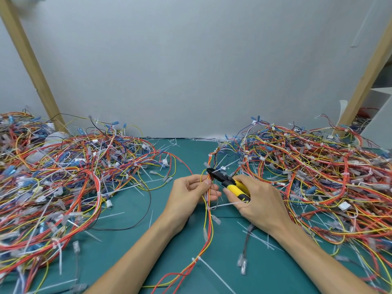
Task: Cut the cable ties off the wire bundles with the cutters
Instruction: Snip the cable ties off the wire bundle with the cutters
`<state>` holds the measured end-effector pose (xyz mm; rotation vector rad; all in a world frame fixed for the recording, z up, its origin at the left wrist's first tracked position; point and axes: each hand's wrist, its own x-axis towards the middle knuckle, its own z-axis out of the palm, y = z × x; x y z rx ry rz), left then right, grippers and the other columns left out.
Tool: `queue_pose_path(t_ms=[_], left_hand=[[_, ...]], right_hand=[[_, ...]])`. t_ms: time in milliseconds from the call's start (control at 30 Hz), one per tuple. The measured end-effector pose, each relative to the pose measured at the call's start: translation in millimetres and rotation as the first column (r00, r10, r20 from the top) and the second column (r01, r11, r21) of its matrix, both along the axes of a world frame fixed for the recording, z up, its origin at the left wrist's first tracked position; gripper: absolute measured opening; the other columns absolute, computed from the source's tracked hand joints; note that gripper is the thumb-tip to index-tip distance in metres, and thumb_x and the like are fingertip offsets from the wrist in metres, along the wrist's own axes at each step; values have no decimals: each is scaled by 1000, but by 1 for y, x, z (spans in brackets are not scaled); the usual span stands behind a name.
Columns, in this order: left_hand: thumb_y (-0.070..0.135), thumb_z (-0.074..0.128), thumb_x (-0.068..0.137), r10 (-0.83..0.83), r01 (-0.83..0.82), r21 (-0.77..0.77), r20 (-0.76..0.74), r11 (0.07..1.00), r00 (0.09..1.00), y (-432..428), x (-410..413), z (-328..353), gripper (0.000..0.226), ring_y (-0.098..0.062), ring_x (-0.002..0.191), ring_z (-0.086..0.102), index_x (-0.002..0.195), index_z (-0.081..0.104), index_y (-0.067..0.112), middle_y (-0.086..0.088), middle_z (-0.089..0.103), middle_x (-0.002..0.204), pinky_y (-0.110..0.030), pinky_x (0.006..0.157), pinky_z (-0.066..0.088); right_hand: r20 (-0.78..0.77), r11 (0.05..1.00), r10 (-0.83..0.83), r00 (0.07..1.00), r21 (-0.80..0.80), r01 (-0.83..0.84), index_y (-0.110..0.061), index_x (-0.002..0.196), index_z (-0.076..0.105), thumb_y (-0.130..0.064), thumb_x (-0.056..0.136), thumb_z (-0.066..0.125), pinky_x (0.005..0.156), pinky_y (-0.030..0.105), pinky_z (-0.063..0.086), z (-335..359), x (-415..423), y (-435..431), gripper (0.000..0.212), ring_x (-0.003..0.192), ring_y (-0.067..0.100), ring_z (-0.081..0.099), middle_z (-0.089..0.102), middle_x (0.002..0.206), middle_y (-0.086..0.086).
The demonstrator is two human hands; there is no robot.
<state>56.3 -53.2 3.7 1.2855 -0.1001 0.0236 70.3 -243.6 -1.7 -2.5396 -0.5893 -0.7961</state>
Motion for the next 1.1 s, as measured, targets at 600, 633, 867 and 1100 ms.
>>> queue_pose_path(t_ms=[600,633,867,1100], left_hand=[[0,54,96,-9,9,47,-3,999,1000,-2,-2,2,11,-23,70,72,89,62,-2,-12,72,76,-24,64,57],[0,54,96,-7,7,48,-2,999,1000,-2,-3,2,11,-23,70,72,89,62,-2,-12,72,75,-24,64,57],[0,54,96,-2,2,53,-9,999,1000,-2,-3,3,9,-22,69,72,91,62,-2,-12,72,75,-24,64,58],[0,54,95,-7,7,53,-9,999,1000,-2,-3,3,8,-22,68,72,93,62,-3,-12,72,75,-24,64,58]], right_hand=[[2,999,41,999,-36,-41,-19,118,60,-44,86,68,87,32,47,0,2,0,41,98,19,57,60,106,-5],[3,999,41,999,-36,-41,-19,118,60,-44,86,68,87,33,48,0,2,-1,41,97,19,57,60,105,-5],[3,999,40,999,-33,-40,-24,110,61,-45,86,68,72,30,50,1,2,-1,33,87,15,59,61,94,-7],[-12,999,27,1000,-44,-27,-28,101,59,-51,87,61,62,35,51,2,0,1,27,78,16,60,62,85,-9]])
